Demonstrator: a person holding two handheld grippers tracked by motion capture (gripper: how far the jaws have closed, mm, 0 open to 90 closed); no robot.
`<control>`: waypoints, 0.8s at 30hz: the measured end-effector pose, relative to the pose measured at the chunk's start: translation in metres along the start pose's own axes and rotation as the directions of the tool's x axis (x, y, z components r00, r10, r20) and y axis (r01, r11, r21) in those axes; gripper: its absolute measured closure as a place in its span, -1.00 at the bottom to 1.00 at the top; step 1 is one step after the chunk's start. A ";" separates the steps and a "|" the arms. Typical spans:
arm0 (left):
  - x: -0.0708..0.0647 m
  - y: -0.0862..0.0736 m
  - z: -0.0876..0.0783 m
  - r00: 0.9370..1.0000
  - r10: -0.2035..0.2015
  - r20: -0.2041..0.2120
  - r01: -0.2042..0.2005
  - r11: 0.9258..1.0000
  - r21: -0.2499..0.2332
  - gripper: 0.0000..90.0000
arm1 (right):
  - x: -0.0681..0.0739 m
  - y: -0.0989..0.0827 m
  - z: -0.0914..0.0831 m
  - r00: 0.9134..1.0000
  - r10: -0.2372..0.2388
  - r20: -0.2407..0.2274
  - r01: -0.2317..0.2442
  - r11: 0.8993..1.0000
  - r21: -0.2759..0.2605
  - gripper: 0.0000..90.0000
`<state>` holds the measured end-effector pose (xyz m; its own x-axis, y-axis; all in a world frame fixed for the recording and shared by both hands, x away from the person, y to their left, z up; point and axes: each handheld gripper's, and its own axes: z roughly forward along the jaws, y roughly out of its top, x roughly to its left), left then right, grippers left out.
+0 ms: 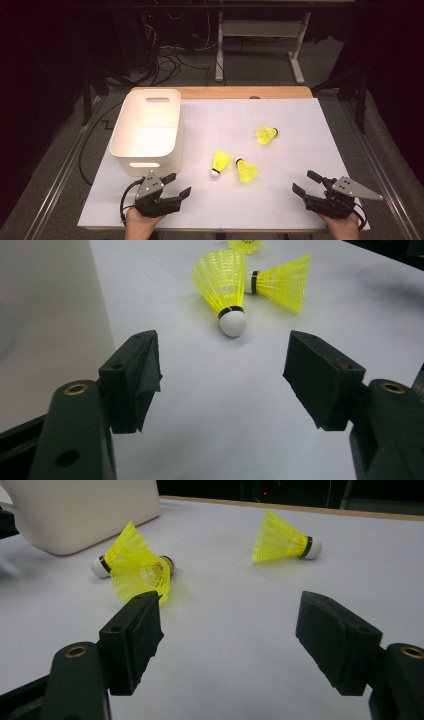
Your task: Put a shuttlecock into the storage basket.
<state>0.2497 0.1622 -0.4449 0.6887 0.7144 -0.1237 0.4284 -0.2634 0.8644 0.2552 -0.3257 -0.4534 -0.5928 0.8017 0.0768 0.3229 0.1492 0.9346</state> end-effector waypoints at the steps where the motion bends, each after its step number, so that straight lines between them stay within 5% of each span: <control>1: -0.001 0.001 0.001 1.000 -0.002 0.003 0.002 1.000 -0.002 -0.30 | 0.000 0.000 0.000 1.000 0.000 0.000 0.000 1.000 0.000 -0.40; 24: -0.012 0.020 0.037 0.999 0.007 0.033 -0.008 0.999 0.041 -0.28 | 0.000 0.000 -0.001 1.000 -0.004 -0.009 0.004 1.000 -0.005 -0.41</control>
<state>0.2711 0.1245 -0.4442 0.7105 0.6909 -0.1335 0.4465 -0.2960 0.8444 0.2546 -0.3258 -0.4532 -0.6009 0.7957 0.0765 0.3169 0.1493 0.9366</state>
